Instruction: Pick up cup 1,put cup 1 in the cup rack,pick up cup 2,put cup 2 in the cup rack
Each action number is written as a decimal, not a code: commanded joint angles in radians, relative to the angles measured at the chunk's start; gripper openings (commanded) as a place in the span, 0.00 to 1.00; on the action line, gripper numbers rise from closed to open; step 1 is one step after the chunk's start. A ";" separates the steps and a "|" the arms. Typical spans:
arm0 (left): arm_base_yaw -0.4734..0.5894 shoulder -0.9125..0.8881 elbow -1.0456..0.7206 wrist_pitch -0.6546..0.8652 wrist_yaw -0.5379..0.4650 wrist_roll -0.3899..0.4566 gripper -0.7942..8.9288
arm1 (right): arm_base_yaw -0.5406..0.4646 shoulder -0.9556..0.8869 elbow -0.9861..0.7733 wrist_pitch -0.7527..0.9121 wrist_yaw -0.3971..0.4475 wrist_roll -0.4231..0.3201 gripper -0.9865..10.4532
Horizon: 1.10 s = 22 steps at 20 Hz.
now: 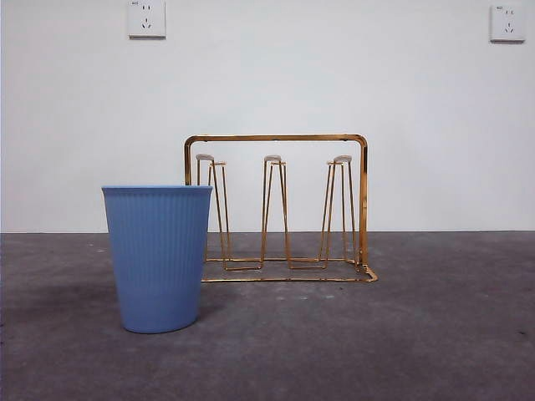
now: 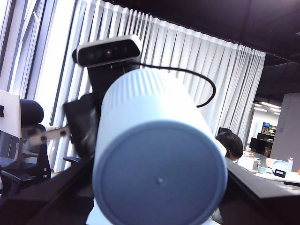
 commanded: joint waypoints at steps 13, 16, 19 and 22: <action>0.030 -0.027 0.002 0.005 0.002 0.004 0.07 | -0.100 -0.107 0.129 -0.344 0.158 -0.118 0.34; 0.034 -0.027 0.002 -0.039 0.001 0.012 0.07 | -0.127 -0.140 0.222 -0.619 0.447 -0.252 0.34; 0.047 -0.027 0.022 -0.185 -0.008 0.081 0.07 | -0.127 -0.162 0.291 -0.768 0.684 -0.289 0.34; 0.049 -0.019 0.145 -0.599 -0.089 0.326 0.07 | -0.127 -0.190 0.298 -0.791 0.732 -0.293 0.33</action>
